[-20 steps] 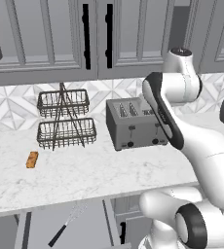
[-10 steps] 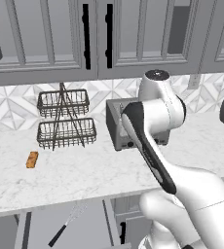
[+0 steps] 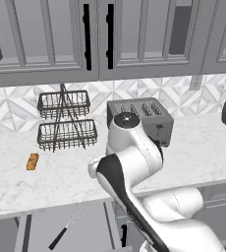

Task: Pick the whisk from the drawer and place it on the counter.

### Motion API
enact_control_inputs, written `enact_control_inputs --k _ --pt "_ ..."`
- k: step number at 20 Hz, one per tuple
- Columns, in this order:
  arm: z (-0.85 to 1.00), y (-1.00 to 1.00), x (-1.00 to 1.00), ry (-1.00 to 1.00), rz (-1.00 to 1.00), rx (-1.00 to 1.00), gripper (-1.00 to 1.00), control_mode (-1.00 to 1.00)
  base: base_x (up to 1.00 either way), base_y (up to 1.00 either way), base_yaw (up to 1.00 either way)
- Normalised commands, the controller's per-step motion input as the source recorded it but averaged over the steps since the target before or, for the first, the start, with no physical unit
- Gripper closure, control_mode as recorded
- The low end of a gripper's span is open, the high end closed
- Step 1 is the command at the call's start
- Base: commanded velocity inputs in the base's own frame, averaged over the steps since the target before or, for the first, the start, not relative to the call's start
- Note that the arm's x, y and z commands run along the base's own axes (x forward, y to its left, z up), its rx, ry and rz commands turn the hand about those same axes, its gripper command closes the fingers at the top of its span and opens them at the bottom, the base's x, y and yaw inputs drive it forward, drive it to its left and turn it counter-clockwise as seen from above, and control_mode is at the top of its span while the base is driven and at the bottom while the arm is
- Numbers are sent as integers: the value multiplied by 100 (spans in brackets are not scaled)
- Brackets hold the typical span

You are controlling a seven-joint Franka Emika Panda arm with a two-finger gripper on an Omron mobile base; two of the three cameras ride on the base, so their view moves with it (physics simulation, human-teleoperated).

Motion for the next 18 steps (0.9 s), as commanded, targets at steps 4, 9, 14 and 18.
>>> enact_control_inputs --k 4,9,14,18 --pt "-56 75 -50 14 -1 12 -100 -100 0 0 0" --pt "-63 41 -22 4 -8 16 -100 -100 0 0 0" --pt "-81 64 -20 0 -8 2 -100 -100 0 0 0" --pt "-75 33 -18 0 -5 4 -100 -100 0 0 0"
